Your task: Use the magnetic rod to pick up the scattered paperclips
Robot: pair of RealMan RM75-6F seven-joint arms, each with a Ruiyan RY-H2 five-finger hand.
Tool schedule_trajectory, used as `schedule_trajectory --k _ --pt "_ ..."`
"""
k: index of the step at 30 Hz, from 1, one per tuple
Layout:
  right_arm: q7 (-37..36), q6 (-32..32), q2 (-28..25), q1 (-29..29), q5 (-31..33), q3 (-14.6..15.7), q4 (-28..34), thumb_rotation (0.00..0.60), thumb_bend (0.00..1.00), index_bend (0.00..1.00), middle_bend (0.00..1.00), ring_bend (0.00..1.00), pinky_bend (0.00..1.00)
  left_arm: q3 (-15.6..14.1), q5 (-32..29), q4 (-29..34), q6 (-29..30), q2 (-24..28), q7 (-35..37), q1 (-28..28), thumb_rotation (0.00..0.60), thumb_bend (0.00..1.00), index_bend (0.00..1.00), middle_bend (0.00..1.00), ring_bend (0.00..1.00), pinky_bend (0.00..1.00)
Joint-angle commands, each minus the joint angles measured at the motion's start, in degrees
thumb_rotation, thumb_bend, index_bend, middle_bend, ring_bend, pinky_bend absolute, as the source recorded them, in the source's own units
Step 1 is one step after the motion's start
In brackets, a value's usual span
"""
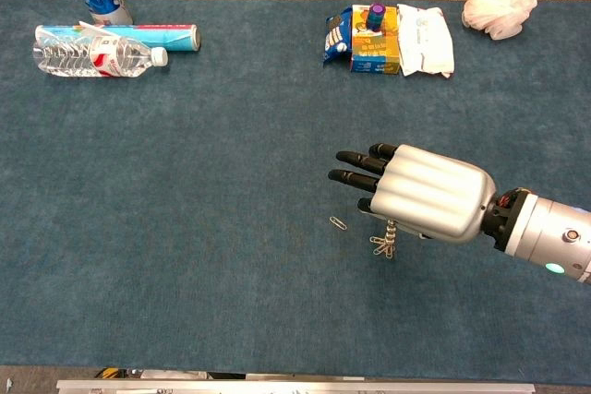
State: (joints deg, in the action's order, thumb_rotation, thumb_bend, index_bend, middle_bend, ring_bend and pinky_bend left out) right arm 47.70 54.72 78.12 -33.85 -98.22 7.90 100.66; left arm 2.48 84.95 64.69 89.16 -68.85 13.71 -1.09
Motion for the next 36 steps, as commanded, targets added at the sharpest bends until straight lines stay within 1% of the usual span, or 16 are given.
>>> schedule_trajectory --k 1,7,16,29,36 --pt "0.11 -0.02 0.03 0.1 -0.2 -0.14 0.02 0.6 0.32 0.59 0.14 0.0 0.25 0.02 0.0 -0.04 -0.02 -0.04 0.06 0.02 0.6 0.01 0.47 0.45 0.27 0.46" --pt "-0.45 0.01 0.27 0.14 -0.54 -0.81 -0.01 0.6 0.32 0.59 0.14 0.0 0.25 0.01 -0.06 -0.13 -0.1 -0.04 0.06 0.01 0.6 0.01 0.47 0.45 0.27 0.46" --pt "-0.56 0.2 0.62 -0.39 -1.03 -2.77 0.89 0.6 0.32 0.59 0.14 0.0 0.25 0.08 -0.14 -0.23 -0.19 -0.09 0.21 0.05 0.6 0.01 0.47 0.45 0.27 0.46" --pt "0.32 -1.61 2.95 -1.86 1.81 -6.32 0.31 0.6 0.32 0.59 0.14 0.0 0.25 0.07 -0.25 -0.76 -0.05 -0.08 0.97 -0.21 0.6 0.01 0.47 0.45 0.27 0.46" --pt "0.06 0.04 1.84 -1.18 3.17 -7.2 -0.33 0.6 0.32 0.59 0.14 0.0 0.25 0.06 -0.27 -1.04 -0.14 -0.13 1.13 -0.22 0.6 0.01 0.47 0.45 0.27 0.46"
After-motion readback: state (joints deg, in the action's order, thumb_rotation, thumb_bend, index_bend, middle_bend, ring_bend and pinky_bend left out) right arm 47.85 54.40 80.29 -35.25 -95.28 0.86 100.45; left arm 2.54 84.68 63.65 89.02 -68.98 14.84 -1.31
